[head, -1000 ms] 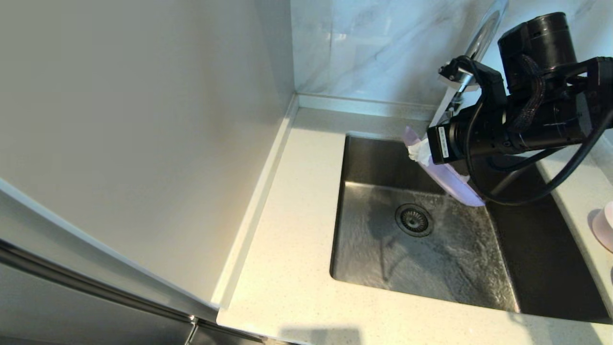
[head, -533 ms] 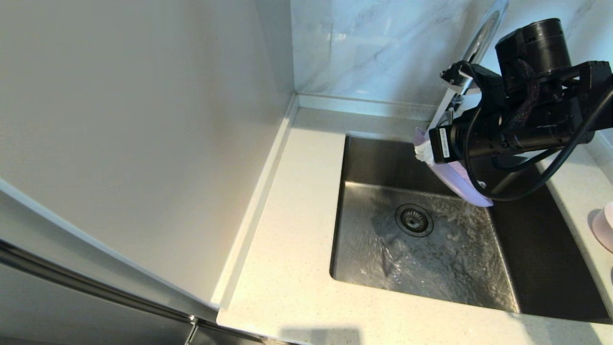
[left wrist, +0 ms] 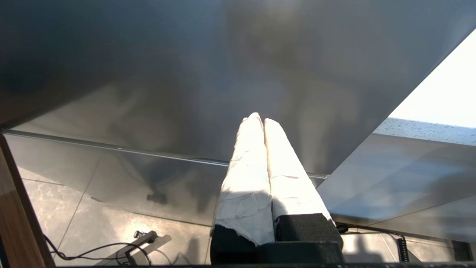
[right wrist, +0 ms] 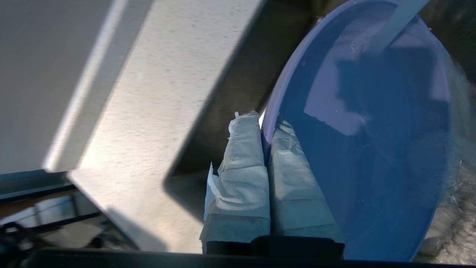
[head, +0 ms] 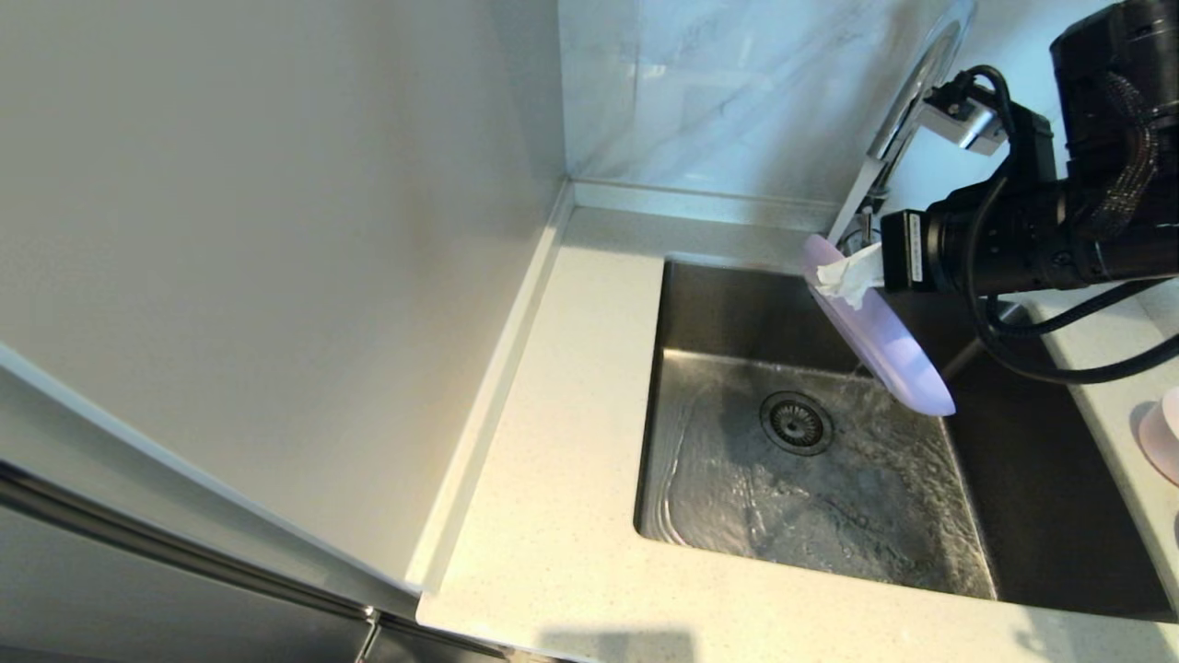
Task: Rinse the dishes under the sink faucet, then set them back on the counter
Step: Rinse the plate
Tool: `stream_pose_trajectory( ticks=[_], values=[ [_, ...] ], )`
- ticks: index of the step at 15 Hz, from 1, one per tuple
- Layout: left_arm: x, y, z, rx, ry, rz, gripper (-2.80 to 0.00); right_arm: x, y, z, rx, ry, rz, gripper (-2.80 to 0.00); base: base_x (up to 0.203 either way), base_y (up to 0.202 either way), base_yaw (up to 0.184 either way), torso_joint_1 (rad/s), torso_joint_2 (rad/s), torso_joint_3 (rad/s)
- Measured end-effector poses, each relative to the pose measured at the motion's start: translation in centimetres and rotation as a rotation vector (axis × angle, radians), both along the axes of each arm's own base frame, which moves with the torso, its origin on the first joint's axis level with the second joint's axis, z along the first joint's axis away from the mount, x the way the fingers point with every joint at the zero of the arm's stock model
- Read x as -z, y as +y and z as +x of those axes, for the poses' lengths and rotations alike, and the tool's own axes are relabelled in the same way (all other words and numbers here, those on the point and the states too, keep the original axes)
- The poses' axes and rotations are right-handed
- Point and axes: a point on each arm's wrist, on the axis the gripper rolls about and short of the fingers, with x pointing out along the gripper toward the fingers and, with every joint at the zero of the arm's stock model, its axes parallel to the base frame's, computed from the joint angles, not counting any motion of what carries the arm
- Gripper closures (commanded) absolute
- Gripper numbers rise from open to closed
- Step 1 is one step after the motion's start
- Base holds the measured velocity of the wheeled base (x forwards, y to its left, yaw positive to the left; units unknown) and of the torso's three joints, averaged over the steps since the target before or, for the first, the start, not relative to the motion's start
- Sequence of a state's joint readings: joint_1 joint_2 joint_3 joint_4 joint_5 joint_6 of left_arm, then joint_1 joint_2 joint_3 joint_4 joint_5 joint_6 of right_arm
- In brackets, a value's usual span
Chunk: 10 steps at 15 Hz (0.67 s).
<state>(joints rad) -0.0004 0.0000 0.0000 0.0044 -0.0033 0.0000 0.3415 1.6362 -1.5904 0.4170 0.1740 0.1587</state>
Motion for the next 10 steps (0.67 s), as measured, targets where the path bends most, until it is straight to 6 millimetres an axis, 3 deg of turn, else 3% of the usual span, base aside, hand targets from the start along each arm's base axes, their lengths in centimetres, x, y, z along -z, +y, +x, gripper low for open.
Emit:
stream_pose_trajectory(
  ticks=[6, 10],
  values=[
    [0.0, 0.0, 0.0, 0.0, 0.0, 0.0, 0.0, -0.9, -2.0, -2.3, -0.08, 0.092, 0.23, 0.0, 0.0, 0.0, 0.0, 0.0, 0.0, 0.0],
    [0.0, 0.0, 0.0, 0.0, 0.0, 0.0, 0.0, 0.5, -4.0, -2.1, -0.06, 0.179, 0.34, 0.0, 0.0, 0.0, 0.0, 0.0, 0.0, 0.0]
  ],
)
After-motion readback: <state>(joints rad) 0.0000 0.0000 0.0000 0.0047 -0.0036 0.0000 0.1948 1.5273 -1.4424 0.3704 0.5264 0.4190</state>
